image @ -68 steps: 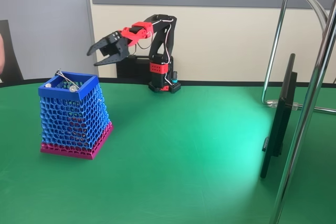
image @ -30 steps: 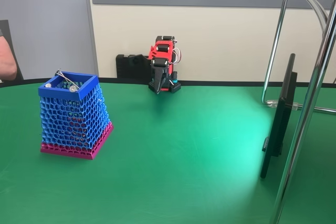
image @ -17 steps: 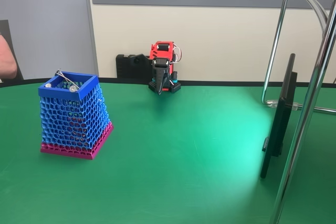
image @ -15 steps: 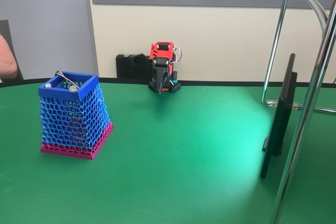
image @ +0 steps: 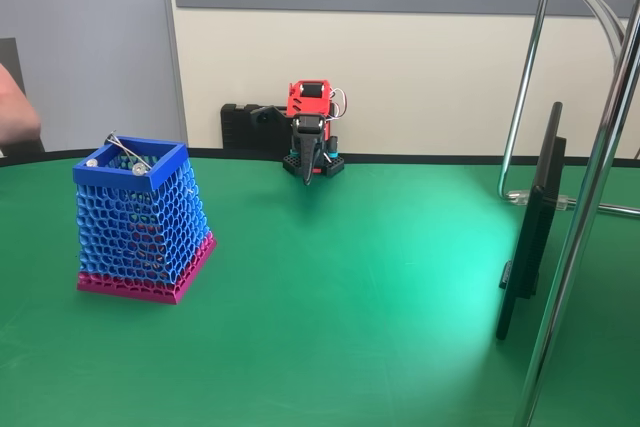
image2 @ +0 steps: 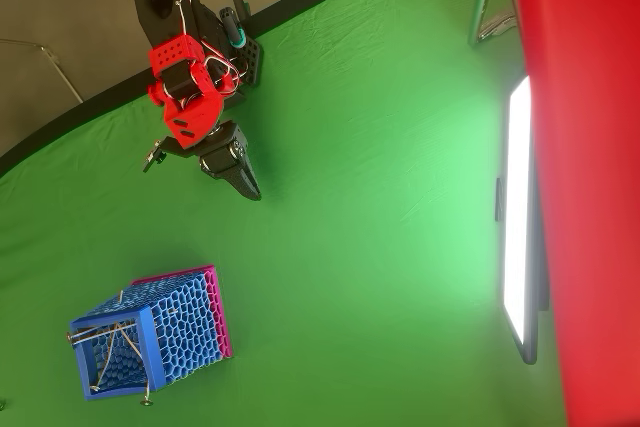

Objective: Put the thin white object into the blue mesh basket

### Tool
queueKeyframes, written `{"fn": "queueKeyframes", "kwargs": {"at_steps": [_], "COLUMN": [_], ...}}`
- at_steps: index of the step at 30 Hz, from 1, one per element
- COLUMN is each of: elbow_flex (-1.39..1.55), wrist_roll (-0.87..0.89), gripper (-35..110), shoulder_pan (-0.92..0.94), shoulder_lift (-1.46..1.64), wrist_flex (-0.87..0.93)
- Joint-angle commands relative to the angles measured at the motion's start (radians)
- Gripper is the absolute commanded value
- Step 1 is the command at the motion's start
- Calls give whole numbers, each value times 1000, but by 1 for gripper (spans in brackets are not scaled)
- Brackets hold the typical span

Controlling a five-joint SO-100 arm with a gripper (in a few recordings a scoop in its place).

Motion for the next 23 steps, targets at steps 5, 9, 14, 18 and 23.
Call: {"fn": "queueKeyframes", "kwargs": {"at_steps": [5, 9, 14, 18, 23], "elbow_flex": [8, 8, 8, 8, 8], "wrist_roll": [-6, -11, -12, -17, -29], "gripper": [1, 1, 1, 1, 1], "shoulder_pan": [-18, -26, -26, -31, -41], "shoulder_lift": [6, 6, 6, 8, 8], "wrist_flex": [2, 5, 6, 6, 6]}}
